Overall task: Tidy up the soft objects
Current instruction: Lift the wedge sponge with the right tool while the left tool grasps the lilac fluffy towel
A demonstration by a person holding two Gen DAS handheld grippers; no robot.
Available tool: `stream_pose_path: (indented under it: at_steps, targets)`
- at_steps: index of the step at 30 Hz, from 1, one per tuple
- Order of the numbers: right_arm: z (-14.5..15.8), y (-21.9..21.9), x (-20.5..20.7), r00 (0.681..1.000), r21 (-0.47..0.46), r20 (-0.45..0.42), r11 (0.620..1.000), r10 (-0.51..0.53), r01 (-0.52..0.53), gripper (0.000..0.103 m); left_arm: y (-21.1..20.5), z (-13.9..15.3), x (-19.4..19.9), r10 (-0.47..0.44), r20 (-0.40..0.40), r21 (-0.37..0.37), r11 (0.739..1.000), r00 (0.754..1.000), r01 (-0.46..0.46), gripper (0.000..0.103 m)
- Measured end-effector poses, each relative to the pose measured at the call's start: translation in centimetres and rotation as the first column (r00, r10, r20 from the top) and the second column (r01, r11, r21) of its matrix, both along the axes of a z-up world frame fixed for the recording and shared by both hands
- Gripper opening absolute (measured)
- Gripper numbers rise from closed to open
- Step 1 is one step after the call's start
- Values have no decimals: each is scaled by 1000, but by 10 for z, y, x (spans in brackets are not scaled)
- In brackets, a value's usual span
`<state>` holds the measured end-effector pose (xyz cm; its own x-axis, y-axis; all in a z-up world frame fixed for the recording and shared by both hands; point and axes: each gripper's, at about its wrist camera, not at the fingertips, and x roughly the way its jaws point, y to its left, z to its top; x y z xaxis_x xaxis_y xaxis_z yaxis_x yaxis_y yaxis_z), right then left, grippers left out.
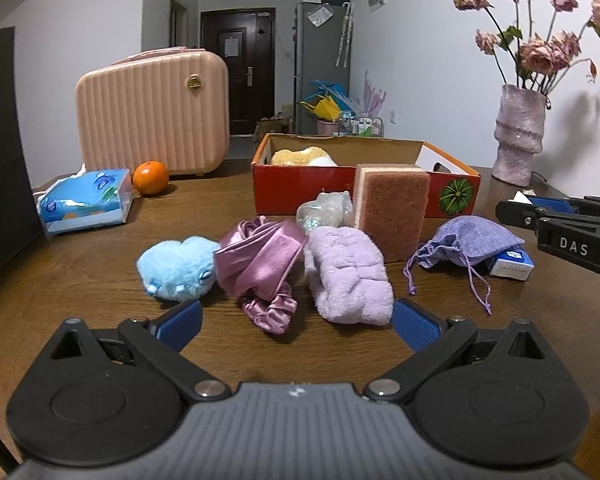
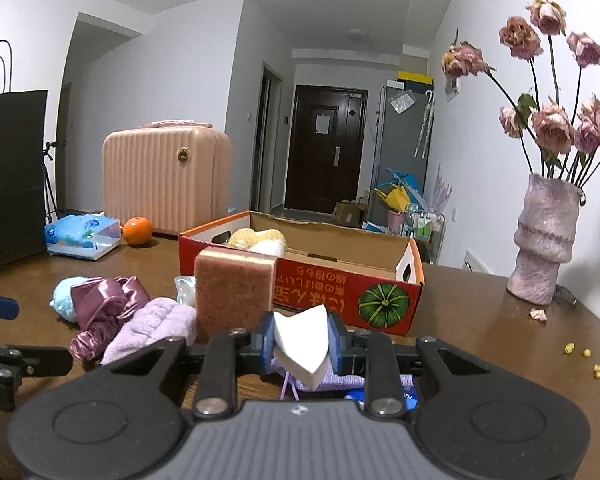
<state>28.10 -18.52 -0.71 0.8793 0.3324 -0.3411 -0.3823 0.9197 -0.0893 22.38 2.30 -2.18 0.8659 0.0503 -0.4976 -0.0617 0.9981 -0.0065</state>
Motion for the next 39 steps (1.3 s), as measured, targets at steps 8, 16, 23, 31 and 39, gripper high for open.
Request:
stream_pose_path:
  at_steps: [8,16,23,31,39]
  targets:
    - [-2,-7,3,1000,28,-1,999,-21,21,26,-29,11,18,-67,30,72,995,997,65,103]
    - [-5,-15,8,998,49,-3,997,-63,63,27,-53,2,56,-89,-11,104,990,996,90,91]
    - [-8,-16,11,997,47,-6,996,-82,82,27,-52,-13,87,-40,-73,100,994,997,47,83]
    - [-11,-14,12,996,39,-16,996,-85,85,27,-40,-29,108,-31,-152,68,997,988,42,64]
    - [-14,-13,14,996,27,-26,996,-83,84,27,-37,-31,108,-36,-151,56,997,988,45,48]
